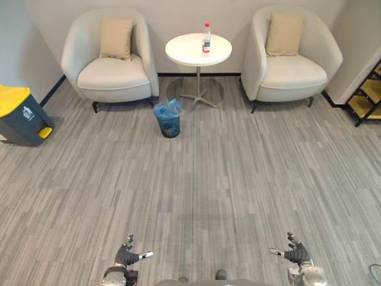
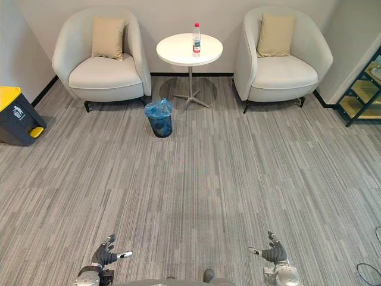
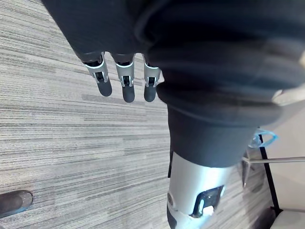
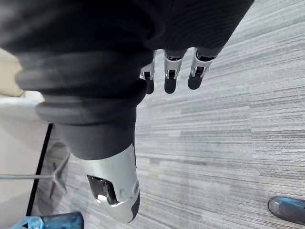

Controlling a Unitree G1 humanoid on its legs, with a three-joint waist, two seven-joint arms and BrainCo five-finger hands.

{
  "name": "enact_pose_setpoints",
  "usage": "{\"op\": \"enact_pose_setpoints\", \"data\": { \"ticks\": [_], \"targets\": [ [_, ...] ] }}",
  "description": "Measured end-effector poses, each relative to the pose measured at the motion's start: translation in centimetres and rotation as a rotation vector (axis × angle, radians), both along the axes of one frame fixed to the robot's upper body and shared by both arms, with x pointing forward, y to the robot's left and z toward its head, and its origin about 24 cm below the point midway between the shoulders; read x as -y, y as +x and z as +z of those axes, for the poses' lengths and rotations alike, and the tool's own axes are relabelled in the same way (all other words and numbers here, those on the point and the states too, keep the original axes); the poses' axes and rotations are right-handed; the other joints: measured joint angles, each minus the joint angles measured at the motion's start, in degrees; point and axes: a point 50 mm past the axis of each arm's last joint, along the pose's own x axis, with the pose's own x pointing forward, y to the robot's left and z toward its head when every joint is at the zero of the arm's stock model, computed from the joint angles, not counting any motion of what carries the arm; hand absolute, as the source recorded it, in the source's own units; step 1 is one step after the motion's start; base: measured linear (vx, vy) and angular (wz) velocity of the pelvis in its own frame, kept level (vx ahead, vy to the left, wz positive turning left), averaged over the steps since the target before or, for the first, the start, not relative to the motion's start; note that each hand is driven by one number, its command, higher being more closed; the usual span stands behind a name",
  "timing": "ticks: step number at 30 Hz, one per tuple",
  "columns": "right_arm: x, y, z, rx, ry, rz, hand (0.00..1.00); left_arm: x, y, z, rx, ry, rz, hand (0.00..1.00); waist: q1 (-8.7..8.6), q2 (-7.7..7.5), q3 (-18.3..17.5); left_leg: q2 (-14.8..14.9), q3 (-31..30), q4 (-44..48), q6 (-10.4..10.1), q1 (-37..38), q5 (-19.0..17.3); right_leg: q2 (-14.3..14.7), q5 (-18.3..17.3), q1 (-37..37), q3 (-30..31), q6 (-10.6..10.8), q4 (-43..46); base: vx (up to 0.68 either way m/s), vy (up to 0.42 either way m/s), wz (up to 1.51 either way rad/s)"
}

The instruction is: Gather rubbish on tea table into small bin, then transfer packed bag to large trash can.

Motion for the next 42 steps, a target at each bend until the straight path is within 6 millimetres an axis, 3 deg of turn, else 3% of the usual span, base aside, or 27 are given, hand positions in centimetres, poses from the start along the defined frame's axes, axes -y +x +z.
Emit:
{"op": "enact_pose_setpoints", "data": {
  "ticks": [8,10,11,13,15,18,19,20,21,22,23,24,26,28,29,30,32,35,36,37,38,39,40,41,42],
  "targets": [
    [-0.1,1.1,0.3,0.043,0.027,-0.040,0.00,0.2,1.1,0.7,0.067,-0.032,0.033,0.00,0.07,-0.13,0.38,0.53,1.45,0.96,0.75,-3.30,-0.53,0.56,0.02,-3.36,1.43,-0.36,0.71,0.00,-0.011,-0.11],
    [-0.1,1.8,0.5,0.065,0.029,-0.045,0.00,0.5,2.0,1.3,0.110,-0.036,0.024,0.00,0.11,0.08,1.55,0.80,2.55,4.82,1.30,-5.82,-2.79,0.47,-4.86,-8.61,1.95,0.56,9.68,-0.01,0.011,-0.19],
    [-0.3,2.6,0.7,0.080,0.031,-0.043,0.00,0.5,2.4,1.6,0.129,-0.036,0.019,0.00,0.16,-0.20,2.29,0.54,2.99,7.49,1.79,-6.85,-4.73,-0.22,-8.86,-12.28,2.44,2.26,17.45,-0.01,0.017,-0.19],
    [-0.5,2.9,0.7,0.080,0.032,-0.046,0.00,0.6,2.4,1.6,0.130,-0.036,0.020,0.00,0.22,-0.39,3.44,0.45,4.03,11.14,2.73,-7.45,-8.44,-1.51,-11.72,-16.97,0.92,5.82,28.67,0.00,0.027,-0.33],
    [-1.3,3.3,0.8,0.095,0.044,-0.031,0.00,0.5,2.5,1.6,0.120,-0.032,0.014,0.00,-0.27,-0.55,4.82,0.47,3.82,12.72,3.84,-5.92,-10.45,-3.50,-13.58,-22.37,-2.76,5.04,39.95,0.10,0.005,-0.14],
    [-1.5,3.1,0.6,0.079,0.047,-0.022,0.00,0.4,2.9,1.7,0.127,-0.034,0.019,0.00,-0.80,-0.41,6.05,1.31,3.67,11.57,3.14,-3.27,-11.94,-4.61,-14.47,-25.59,-5.43,4.06,36.83,0.27,-0.025,0.02],
    [-1.6,3.4,0.7,0.084,0.047,-0.014,0.00,0.3,3.4,1.9,0.142,-0.037,0.024,0.00,-1.70,-0.55,6.64,2.37,2.78,10.92,2.34,-2.13,-12.69,-4.42,-13.27,-26.68,-6.55,4.28,31.38,0.37,-0.084,0.23],
    [-1.6,3.5,0.7,0.085,0.047,-0.010,0.00,0.4,3.8,2.0,0.152,-0.040,0.030,0.00,-2.00,0.26,7.31,3.22,2.29,9.72,1.84,-0.96,-12.99,-4.18,-10.86,-27.62,-7.16,4.27,25.92,0.62,-0.169,0.43],
    [-1.5,3.6,0.8,0.088,0.043,-0.010,0.00,0.6,4.6,2.3,0.173,-0.043,0.026,0.00,-2.59,-0.53,7.78,4.40,1.10,7.03,0.34,1.88,-13.17,-4.09,-2.82,-27.98,-7.87,4.41,16.90,0.51,-0.158,0.43],
    [-1.4,3.5,0.8,0.087,0.040,-0.010,0.00,0.7,4.8,2.3,0.176,-0.044,0.027,0.00,-3.10,-0.19,7.79,4.95,0.57,5.99,-0.59,2.70,-13.07,-3.87,1.27,-27.71,-8.54,4.23,16.15,0.53,-0.173,0.48],
    [-1.3,3.5,0.9,0.088,0.033,-0.015,0.00,0.8,4.8,2.2,0.175,-0.045,0.027,0.00,-3.39,0.24,7.68,6.46,-0.37,5.27,-1.99,3.32,-12.80,-2.92,2.90,-27.72,-8.95,-0.76,17.99,0.56,-0.222,0.31],
    [-1.4,4.5,1.4,0.122,0.027,-0.014,0.00,0.7,5.2,2.3,0.177,-0.043,0.024,0.00,-3.38,0.46,7.87,7.73,-1.40,7.79,-4.50,2.98,-11.34,-3.11,-2.19,-30.32,-9.85,-2.97,25.65,0.56,-0.235,0.24],
    [-1.4,4.8,1.6,0.135,0.025,-0.010,0.00,0.9,5.1,2.1,0.173,-0.050,0.026,0.00,-3.53,0.67,7.88,7.92,-3.33,14.22,-6.96,2.15,-8.96,-3.30,-7.01,-28.79,-10.51,-3.79,29.79,0.64,-0.279,0.26],
    [-1.7,4.8,1.7,0.139,0.025,0.005,0.00,1.3,4.9,1.9,0.165,-0.063,0.038,0.00,-3.31,1.26,8.17,9.44,-3.85,33.11,-5.94,-3.72,-1.97,-2.31,-10.96,-21.65,-11.48,-4.26,27.71,0.59,-0.252,0.31],
    [-2.1,5.0,1.8,0.150,0.031,0.021,0.00,1.6,4.5,1.7,0.157,-0.073,0.041,0.00,-2.41,1.29,8.55,12.05,-3.24,48.33,-5.44,-9.74,-0.39,-0.89,-12.25,-16.23,-11.50,-5.23,24.56,0.53,-0.196,-0.10],
    [-2.8,5.4,2.0,0.176,0.050,0.029,0.00,1.8,4.0,1.5,0.145,-0.079,0.047,0.00,-1.18,1.54,8.63,13.90,-1.65,58.64,-2.73,-15.04,-2.16,0.63,-12.72,-11.44,-10.70,-5.83,21.45,0.52,-0.168,-0.24],
    [-3.6,5.8,2.4,0.222,0.076,0.032,0.00,2.1,3.7,1.4,0.144,-0.088,0.051,0.00,0.76,0.58,9.07,14.39,1.89,62.36,-0.95,-21.77,-3.52,1.05,-13.18,-4.46,-9.51,-5.83,16.19,0.52,-0.119,-0.25],
    [-3.8,6.4,2.8,0.252,0.084,0.033,0.00,2.8,4.0,1.8,0.175,-0.108,0.049,0.00,2.65,-0.32,9.25,10.97,5.97,48.57,-0.39,-29.79,-5.49,0.52,-13.49,3.12,-8.22,-5.27,9.32,0.53,-0.048,-0.22],
    [-3.7,7.0,2.9,0.261,0.087,0.020,0.00,3.0,3.9,1.7,0.174,-0.115,0.057,0.00,4.14,-0.96,9.64,6.74,5.19,33.58,-1.08,-31.23,-4.60,-0.52,-13.87,6.20,-6.94,-4.60,7.00,0.66,0.059,-0.55],
    [-3.6,7.1,2.8,0.259,0.091,0.005,0.00,3.1,3.9,1.7,0.174,-0.118,0.059,0.00,4.81,-0.91,9.55,4.39,4.13,23.68,-3.10,-31.23,-2.57,-1.16,-14.58,7.97,-5.80,-3.44,5.93,0.56,0.089,-0.60],
    [-3.5,7.0,2.7,0.250,0.092,-0.004,0.00,3.1,3.7,1.6,0.171,-0.120,0.062,0.00,5.11,-1.02,9.44,3.28,3.42,17.39,-3.86,-30.86,-0.94,-1.05,-14.95,9.06,-5.08,-2.83,5.08,0.57,0.141,-0.55],
    [-3.3,6.9,2.6,0.241,0.086,-0.004,0.00,3.2,3.4,1.5,0.163,-0.122,0.068,0.00,5.23,0.07,8.87,2.83,2.52,11.54,-3.96,-31.05,0.44,-0.39,-15.82,10.68,-3.99,-1.81,4.20,0.46,0.157,-0.53],
    [-3.2,6.7,2.3,0.226,0.083,-0.010,0.00,2.9,2.8,1.2,0.144,-0.117,0.075,0.00,5.44,0.82,8.09,2.41,1.64,12.41,0.06,-31.55,4.15,-0.45,-18.55,12.22,-2.95,-1.71,5.30,0.75,0.257,-0.56],
    [-3.4,6.1,1.7,0.196,0.092,-0.021,0.00,2.7,2.6,1.0,0.126,-0.111,0.082,0.00,5.81,-1.08,7.13,1.19,2.18,16.13,2.79,-32.10,7.61,-2.02,-21.12,11.59,-1.93,-0.59,10.33,0.65,0.225,-0.31],
    [-3.4,5.1,1.1,0.162,0.096,-0.040,0.00,2.7,2.7,1.0,0.125,-0.106,0.078,0.00,5.21,-2.90,6.12,0.19,2.93,18.32,4.14,-31.82,6.78,-4.05,-21.59,7.77,-1.51,0.60,20.52,0.66,0.200,-0.04]
  ]
}}
